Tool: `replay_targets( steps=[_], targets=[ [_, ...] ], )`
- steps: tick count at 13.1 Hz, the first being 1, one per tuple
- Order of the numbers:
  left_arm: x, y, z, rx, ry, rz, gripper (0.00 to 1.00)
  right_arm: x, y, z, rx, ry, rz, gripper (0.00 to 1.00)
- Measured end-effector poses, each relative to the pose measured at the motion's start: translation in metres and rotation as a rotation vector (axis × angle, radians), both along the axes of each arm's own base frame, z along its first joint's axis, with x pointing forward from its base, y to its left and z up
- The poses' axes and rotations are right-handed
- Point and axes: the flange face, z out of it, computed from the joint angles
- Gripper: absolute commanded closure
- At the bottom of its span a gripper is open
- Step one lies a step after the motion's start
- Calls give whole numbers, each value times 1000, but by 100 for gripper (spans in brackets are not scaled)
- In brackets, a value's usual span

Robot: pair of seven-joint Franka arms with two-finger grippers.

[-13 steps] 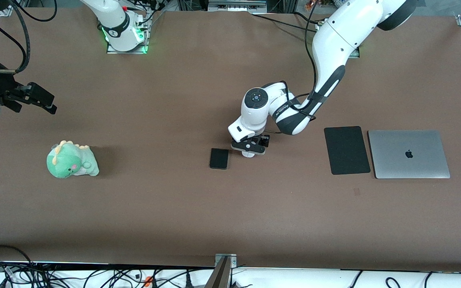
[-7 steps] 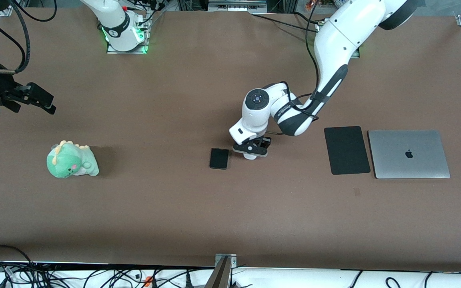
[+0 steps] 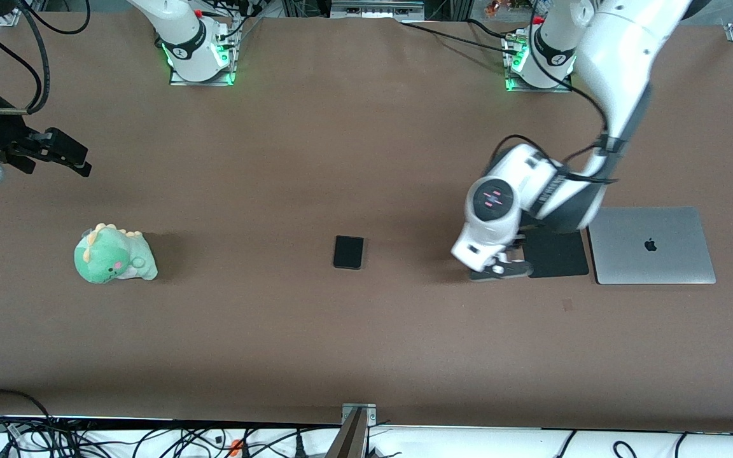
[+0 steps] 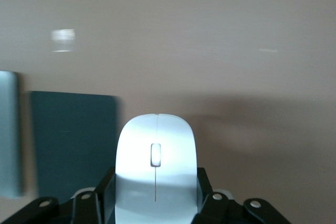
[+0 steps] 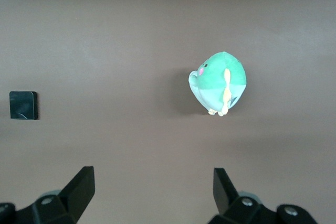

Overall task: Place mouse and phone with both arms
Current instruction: 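Carry the mouse onto the black pad while the right gripper reaches out, then grasp the black phone with the right gripper while the left gripper releases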

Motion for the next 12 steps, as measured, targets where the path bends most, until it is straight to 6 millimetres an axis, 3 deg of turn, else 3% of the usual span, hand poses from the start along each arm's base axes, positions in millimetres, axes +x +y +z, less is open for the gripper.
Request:
replay_targets(
  steps=[3, 5, 8, 10, 11, 12],
  targets=[
    [16, 96, -2, -12, 119, -46, 60, 1, 9, -11, -11, 29, 20, 0],
    [13, 137, -12, -68, 180, -44, 63, 9, 12, -45, -21, 115, 40, 0],
    [-5, 160, -41, -141, 159, -63, 58, 24, 22, -93, 1, 203, 49, 0],
    [-27, 173, -67, -203, 80, -75, 54, 35, 47, -112, 45, 190, 60, 0],
    [-40, 178, -79, -227, 54, -76, 48, 40, 67, -123, 49, 177, 52, 0],
    [-50, 182, -89, -244, 42, -76, 8, 44, 92, -137, 48, 163, 27, 0]
  ],
)
